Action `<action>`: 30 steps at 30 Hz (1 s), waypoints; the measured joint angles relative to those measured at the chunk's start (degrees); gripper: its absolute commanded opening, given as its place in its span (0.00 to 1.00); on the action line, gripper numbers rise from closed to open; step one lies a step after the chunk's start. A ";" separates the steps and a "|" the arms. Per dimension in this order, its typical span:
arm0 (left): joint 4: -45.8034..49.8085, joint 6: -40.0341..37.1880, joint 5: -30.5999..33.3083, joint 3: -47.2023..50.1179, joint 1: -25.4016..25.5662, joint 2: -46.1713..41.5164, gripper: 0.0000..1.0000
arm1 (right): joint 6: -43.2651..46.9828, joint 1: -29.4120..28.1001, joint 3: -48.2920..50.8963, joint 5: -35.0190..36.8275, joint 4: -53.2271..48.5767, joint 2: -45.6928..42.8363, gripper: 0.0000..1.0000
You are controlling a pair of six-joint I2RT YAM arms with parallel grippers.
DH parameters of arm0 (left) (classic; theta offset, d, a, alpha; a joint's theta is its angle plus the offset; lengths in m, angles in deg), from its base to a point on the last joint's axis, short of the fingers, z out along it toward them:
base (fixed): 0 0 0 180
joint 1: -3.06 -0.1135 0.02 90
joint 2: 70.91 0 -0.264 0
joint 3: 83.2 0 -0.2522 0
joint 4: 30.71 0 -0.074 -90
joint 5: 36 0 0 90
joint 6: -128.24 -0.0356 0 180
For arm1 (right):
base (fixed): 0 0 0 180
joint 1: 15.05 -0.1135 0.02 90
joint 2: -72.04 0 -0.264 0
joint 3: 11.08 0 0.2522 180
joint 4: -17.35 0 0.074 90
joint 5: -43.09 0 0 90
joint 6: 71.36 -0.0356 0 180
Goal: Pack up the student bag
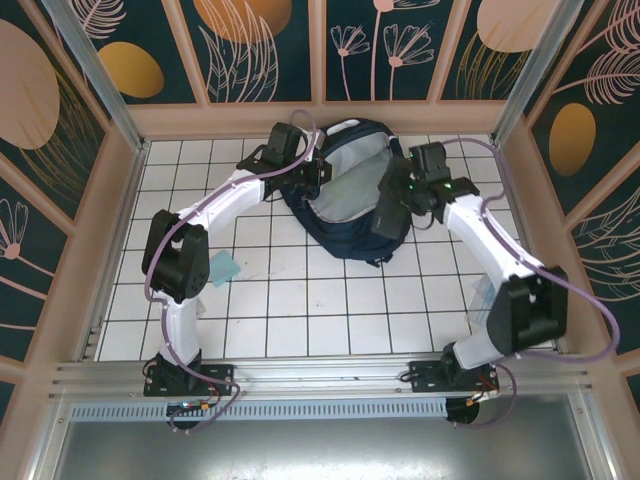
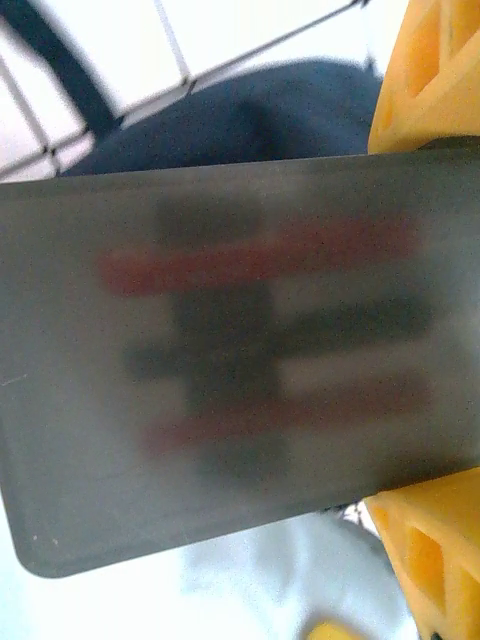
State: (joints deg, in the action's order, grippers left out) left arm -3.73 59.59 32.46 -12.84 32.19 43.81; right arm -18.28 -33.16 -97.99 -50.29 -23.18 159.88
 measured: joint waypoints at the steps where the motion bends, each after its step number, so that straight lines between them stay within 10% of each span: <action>1: -0.17 0.24 -0.42 0.13 -0.04 0.00 0.00 | -0.66 0.02 -0.76 -0.81 1.97 1.92 0.61; 27: -3.06 9.01 -2.78 0.61 2.21 -1.92 0.00 | -31.08 -2.58 -16.00 -6.54 25.68 33.29 0.59; 30: -1.60 8.92 -1.46 0.28 2.21 -2.86 0.00 | -31.89 -3.65 -21.38 -6.08 23.98 37.07 0.71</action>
State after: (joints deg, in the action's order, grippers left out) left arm -5.33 68.50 31.00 -12.56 34.39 40.94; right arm -50.17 -36.81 -119.37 -56.36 0.80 196.95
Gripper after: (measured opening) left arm 0.113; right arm 0.672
